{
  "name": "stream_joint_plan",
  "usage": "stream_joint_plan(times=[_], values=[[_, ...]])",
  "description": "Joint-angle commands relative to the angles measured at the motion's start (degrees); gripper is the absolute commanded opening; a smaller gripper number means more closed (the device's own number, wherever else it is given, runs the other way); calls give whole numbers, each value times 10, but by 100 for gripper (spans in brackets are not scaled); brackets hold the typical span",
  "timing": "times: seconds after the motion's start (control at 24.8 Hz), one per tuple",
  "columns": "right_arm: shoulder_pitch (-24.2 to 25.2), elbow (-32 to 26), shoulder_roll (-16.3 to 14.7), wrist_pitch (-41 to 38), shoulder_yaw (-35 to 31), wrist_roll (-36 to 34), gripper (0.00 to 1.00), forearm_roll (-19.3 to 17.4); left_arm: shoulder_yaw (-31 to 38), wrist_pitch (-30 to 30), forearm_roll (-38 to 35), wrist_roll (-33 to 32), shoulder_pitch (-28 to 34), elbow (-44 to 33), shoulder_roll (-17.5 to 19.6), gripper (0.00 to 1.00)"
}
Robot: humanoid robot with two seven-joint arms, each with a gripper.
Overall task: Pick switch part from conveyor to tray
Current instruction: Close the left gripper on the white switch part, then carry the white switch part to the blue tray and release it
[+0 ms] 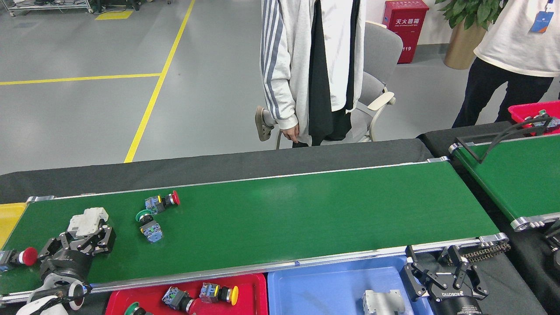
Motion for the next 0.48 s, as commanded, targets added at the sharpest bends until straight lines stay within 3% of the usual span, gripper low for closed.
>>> stream_joint_plan(times=[0.0, 0.2, 0.44], values=[[-5, -8, -4, 0, -2, -6, 100, 0, 0, -84, 18, 12, 23, -63, 4, 9], [-7, -9, -3, 0, -2, -6, 100, 1, -11, -241, 38, 3, 120, -225, -9, 10], [-8, -2, -5, 0, -4, -4, 100, 0, -166, -241, 30, -5, 159, -297, -52, 11]])
